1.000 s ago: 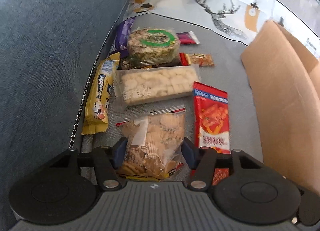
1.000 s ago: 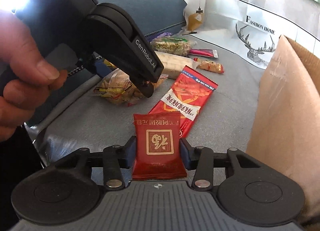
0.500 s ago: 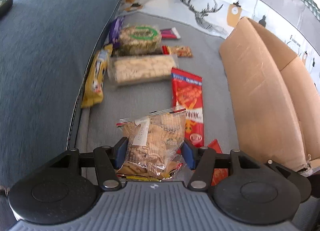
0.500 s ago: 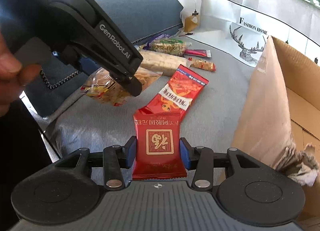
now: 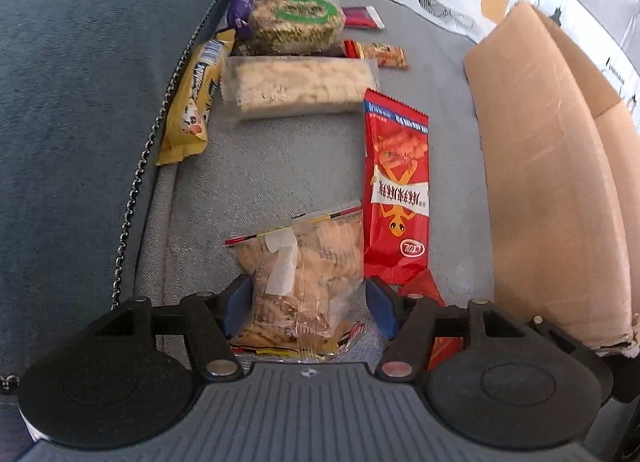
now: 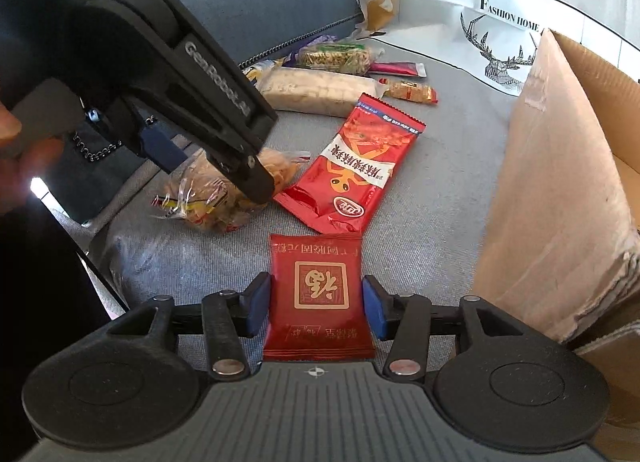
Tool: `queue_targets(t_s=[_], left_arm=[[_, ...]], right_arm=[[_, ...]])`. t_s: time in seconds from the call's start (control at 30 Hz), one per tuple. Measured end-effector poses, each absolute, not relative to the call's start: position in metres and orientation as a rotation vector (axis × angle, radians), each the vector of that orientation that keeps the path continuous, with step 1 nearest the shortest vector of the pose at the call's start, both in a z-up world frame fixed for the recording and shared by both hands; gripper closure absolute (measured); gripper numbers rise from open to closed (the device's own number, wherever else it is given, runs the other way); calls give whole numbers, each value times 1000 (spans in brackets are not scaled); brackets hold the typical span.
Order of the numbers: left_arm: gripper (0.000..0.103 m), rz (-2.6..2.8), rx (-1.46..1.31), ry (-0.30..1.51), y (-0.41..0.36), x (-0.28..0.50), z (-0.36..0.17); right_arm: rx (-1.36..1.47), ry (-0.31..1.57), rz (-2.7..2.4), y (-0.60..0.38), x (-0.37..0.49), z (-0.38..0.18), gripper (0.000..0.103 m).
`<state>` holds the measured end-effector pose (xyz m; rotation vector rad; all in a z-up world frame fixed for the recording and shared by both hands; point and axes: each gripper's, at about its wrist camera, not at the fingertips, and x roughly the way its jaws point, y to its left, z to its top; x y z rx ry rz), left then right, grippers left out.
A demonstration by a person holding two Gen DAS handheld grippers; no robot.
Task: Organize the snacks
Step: 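Lift both held snacks and carry them over the cardboard box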
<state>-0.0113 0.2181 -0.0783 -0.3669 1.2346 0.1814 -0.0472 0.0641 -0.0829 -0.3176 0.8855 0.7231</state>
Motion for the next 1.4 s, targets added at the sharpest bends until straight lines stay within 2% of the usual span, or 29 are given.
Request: queue_targets(t_s=[0.23, 0.5, 0.77, 0.97, 1.17, 1.4], left_arm=[[35, 182, -343, 1255, 215, -7, -83], [48, 158, -317, 1213, 212, -11, -74], [50, 92, -360, 1056, 212, -33, -48], [50, 41, -314, 857, 198, -55, -21], [50, 8, -312, 661, 192, -75, -2], [50, -22, -347, 553, 192, -85, 8]], right_arm=[[-314, 887, 725, 64, -46, -82, 52], [-327, 856, 728, 61, -48, -75, 56], [-316, 719, 721, 51, -64, -43, 57], [-277, 602, 695, 32, -80, -2, 57], [-220, 482, 638, -4, -92, 47, 57], [-139, 347, 507, -66, -77, 81, 57]])
